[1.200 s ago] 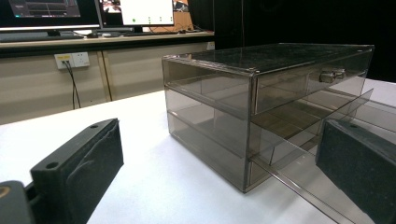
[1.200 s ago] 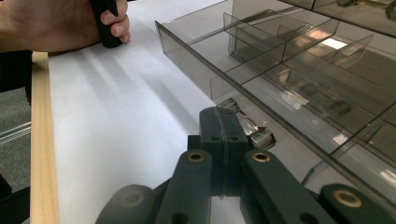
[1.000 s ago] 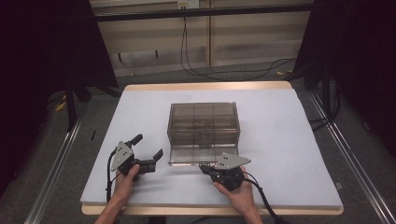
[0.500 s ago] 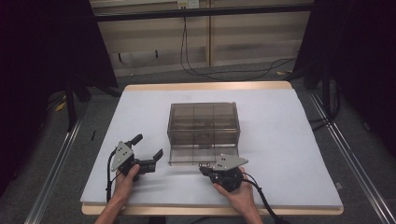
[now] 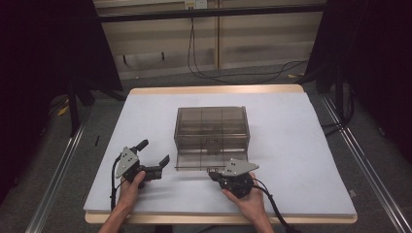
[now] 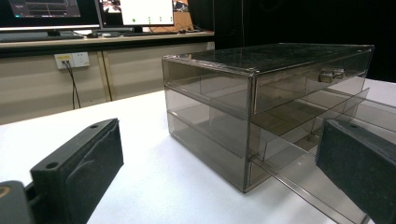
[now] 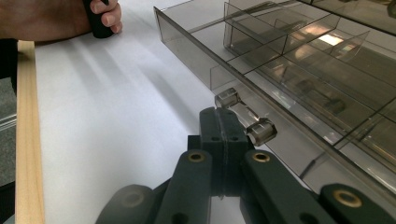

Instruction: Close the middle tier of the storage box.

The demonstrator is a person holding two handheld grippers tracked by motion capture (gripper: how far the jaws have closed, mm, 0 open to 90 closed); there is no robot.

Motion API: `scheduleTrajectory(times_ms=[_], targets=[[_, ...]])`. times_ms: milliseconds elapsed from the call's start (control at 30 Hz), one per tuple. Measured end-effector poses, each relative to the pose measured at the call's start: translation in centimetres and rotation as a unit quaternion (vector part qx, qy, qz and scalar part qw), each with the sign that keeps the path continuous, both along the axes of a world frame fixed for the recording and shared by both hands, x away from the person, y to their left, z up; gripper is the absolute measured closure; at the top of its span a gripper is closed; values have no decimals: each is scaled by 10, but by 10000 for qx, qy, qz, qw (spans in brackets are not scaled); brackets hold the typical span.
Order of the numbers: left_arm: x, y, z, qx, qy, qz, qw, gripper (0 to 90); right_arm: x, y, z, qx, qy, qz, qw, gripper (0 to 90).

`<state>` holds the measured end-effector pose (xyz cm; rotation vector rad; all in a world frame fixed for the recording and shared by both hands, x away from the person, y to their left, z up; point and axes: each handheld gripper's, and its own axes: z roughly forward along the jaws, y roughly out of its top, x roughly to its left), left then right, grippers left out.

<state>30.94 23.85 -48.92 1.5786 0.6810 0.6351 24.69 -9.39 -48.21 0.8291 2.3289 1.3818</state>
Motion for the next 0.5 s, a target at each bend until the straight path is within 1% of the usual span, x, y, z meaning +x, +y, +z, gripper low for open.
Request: scheduleTrajectory(times_ms=[367,500], targets=[[0,0,0,4,-2,-2,10000,8,1,-1,0,39,-14,-69,10000,900],[0,0,0,-7,6,-1,10000,8,2,-1,1,102,-31,-70,9999,900]])
